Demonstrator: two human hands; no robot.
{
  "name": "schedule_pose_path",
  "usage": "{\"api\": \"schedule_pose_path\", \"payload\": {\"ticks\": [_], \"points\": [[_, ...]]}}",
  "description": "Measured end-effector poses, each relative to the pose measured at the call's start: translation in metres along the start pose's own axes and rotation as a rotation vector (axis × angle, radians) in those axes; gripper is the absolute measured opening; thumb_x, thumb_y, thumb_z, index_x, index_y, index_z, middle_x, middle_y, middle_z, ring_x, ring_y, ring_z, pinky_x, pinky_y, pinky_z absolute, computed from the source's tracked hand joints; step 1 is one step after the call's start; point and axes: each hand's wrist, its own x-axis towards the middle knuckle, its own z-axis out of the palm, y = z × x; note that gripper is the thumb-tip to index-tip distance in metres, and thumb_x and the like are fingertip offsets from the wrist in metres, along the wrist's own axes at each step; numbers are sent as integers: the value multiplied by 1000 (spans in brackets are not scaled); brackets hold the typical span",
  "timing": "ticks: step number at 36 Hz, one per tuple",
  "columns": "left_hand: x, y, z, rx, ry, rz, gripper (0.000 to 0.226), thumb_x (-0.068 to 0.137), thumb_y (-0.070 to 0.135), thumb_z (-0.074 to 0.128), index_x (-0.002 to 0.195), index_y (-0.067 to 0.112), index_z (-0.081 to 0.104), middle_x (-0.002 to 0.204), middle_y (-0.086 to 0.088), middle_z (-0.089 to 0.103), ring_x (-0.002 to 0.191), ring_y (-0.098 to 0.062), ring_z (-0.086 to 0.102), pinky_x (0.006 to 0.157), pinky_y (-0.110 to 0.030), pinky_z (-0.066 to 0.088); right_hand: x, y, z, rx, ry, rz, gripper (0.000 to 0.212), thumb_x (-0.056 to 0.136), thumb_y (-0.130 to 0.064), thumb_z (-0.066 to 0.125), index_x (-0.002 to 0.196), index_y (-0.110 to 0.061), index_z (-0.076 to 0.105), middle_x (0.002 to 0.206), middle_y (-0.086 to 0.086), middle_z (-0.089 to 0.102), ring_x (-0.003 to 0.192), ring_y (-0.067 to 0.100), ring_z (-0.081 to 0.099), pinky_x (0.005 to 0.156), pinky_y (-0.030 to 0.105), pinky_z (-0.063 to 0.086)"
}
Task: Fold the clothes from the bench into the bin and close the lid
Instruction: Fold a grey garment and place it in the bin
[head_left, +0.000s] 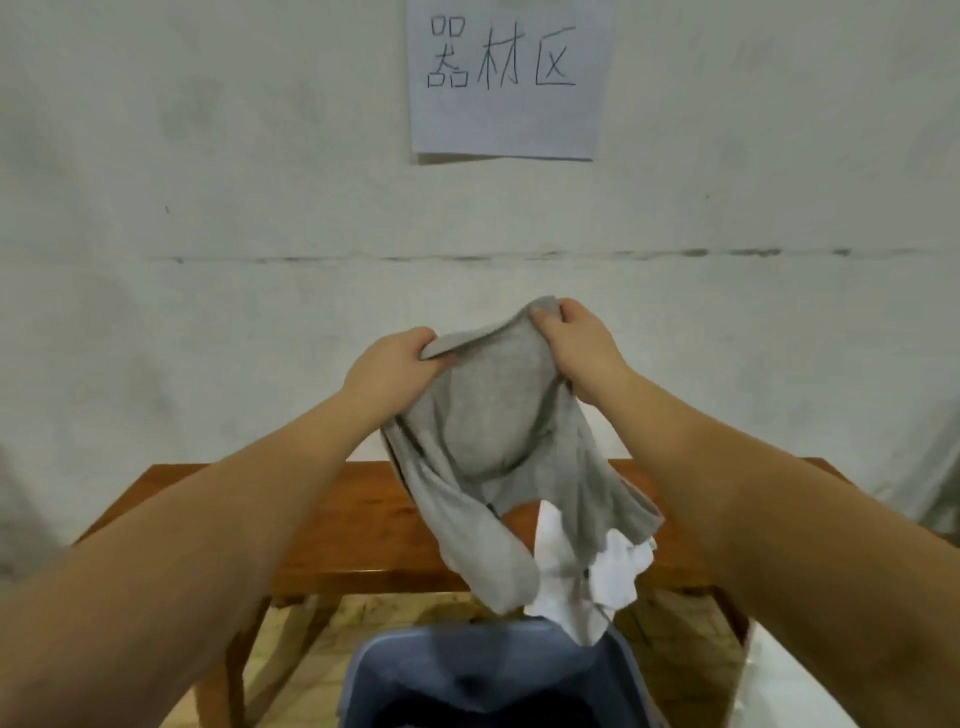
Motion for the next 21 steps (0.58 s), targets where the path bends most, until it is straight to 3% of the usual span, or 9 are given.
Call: {"api": "schedule_pose_path", "payload": {"ticks": [2,5,9,11,14,18,21], "points": [[-6,2,-16,-139,31,-36,31,94,36,59,71,15,53,72,-5,58,70,-18,52,59,-32,34,-8,-4,-4,-58,-54,-66,40,93,-52,56,117,-20,63,113,-3,66,99,15,60,88,32,47],[-15,6,-34,-241,56,-69,19,90,23,60,77,9,63,78,-13,64,70,-17,53,62,-32,35,-21,-2,-6,-88,-242,-40,48,84,-58,66,120,-27,64,118,-7,67,105,14,63,97,37,50],[-28,16,-44,-354,48,-98,12,87,21,62,85,15,73,84,-3,71,77,-13,61,68,-28,44,-42,15,-2,24,-610,107,32,86,-28,74,116,-21,67,113,5,73,104,23,70,96,44,54],[-35,22,-45,-382,10,-103,12,87,19,63,87,16,74,86,-3,72,79,-13,63,69,-28,47,-53,24,0,17,-702,184,32,87,-20,74,117,-15,67,113,8,73,104,25,70,97,45,54],[-43,25,-45,-341,-47,-77,15,87,20,63,91,12,75,92,-6,73,88,-18,65,77,-34,51,-65,33,5,-18,-727,248,29,86,-22,76,111,-11,68,110,11,74,102,28,71,97,49,53],[-50,20,-47,-384,-120,-108,15,88,26,65,86,16,76,88,-5,74,86,-20,67,75,-35,51,-70,27,1,38,-667,201,23,87,-19,74,108,-12,69,108,8,73,98,20,71,89,34,57],[-53,15,-52,-503,-172,-168,21,83,33,70,87,14,77,90,-10,74,86,-22,68,77,-35,49,-67,17,-4,187,-640,168,22,90,-15,70,112,-14,67,116,7,71,107,19,68,95,32,53]]}}
